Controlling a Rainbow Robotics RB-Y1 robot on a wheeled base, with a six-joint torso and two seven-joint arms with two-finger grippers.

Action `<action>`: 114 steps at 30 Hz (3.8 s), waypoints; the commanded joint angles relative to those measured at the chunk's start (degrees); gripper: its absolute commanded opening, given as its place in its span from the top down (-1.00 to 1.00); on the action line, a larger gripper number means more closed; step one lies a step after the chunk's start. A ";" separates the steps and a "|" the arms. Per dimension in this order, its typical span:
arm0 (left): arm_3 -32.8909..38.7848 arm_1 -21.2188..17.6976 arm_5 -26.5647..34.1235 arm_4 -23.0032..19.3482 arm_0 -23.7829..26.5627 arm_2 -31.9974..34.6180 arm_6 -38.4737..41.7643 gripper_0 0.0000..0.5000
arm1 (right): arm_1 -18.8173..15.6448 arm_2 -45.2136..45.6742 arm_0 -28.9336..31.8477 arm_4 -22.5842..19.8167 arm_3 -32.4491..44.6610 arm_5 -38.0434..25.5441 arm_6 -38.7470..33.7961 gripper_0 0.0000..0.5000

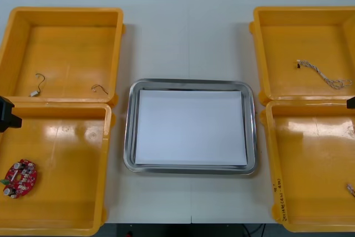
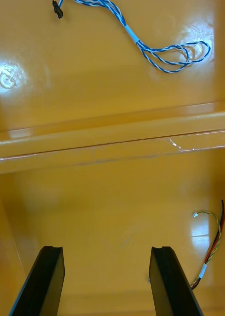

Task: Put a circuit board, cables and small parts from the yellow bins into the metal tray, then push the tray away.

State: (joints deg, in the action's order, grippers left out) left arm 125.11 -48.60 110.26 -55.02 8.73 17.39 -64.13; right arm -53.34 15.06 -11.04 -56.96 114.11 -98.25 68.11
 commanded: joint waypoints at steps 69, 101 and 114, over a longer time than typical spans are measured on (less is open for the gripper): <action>0.23 -2.29 -0.26 0.00 0.24 1.86 -1.78 -1.00 | -2.82 1.64 0.50 -0.34 0.24 -0.27 1.06 -1.00; 0.23 -2.29 -0.26 0.00 0.24 1.86 -1.78 -1.00 | -2.82 1.64 0.50 -0.34 0.24 -0.27 1.06 -1.00; 0.23 -2.29 -0.26 0.00 0.24 1.86 -1.78 -1.00 | -2.82 1.64 0.50 -0.34 0.24 -0.27 1.06 -1.00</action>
State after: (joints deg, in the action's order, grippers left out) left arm 125.10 -48.60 110.26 -55.02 8.73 17.39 -64.14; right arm -53.34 15.06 -11.04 -56.96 114.11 -98.25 68.11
